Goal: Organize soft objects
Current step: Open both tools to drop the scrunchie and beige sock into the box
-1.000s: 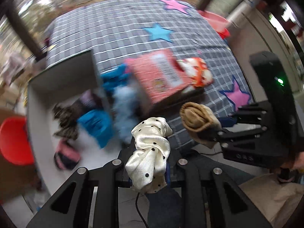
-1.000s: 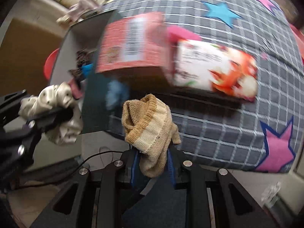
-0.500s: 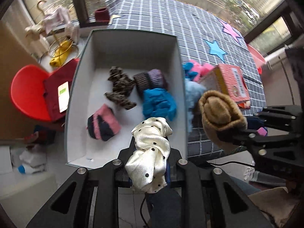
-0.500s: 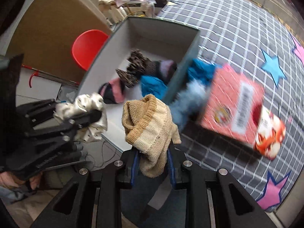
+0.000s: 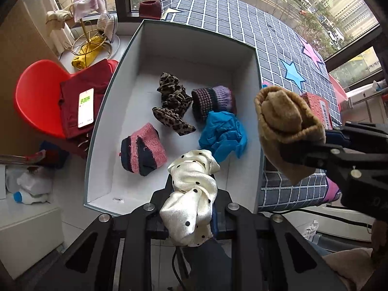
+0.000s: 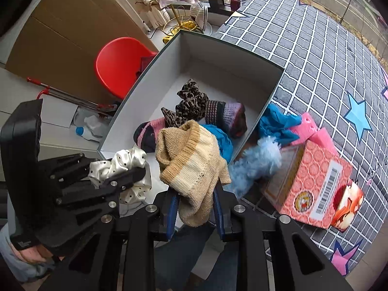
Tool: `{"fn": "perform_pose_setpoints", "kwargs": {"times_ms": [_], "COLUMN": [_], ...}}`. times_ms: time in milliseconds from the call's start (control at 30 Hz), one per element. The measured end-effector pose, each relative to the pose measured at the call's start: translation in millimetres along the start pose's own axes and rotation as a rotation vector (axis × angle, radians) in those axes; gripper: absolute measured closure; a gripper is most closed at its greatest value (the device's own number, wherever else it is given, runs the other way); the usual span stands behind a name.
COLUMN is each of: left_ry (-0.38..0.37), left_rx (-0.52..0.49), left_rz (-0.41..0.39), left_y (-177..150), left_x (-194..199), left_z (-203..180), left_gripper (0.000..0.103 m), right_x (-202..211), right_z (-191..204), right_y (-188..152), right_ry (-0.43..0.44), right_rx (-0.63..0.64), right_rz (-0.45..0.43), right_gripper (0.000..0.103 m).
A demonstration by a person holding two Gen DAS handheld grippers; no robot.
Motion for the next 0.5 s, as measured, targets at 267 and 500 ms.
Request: {"fn": "perform_pose_setpoints", "kwargs": {"times_ms": [267, 500], "left_ry": [0.008, 0.006], "left_rx": [-0.001, 0.0], "left_rz": [0.008, 0.019], "left_y": [5, 8], "left_x": [-10, -16], "left_z": [-2, -5], "left_gripper": [0.077, 0.077], "right_x": [-4, -5], "right_z": [-1, -4], "right_y": [20, 39], "right_ry": [-0.015, -0.013], "right_rx": [0.006, -0.009], "right_rz": [0.0, -0.015], "right_gripper": [0.076, 0.076]}}
Point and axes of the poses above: each gripper's, at about its wrist camera, not at the fingertips, and x roughly against the way its jaws point, z to its left, y to its top, the point moved 2 cm from there along -x, roughly the way its jaws point, and after that the axes turned 13 degrees about y, right-handed, at the moved point
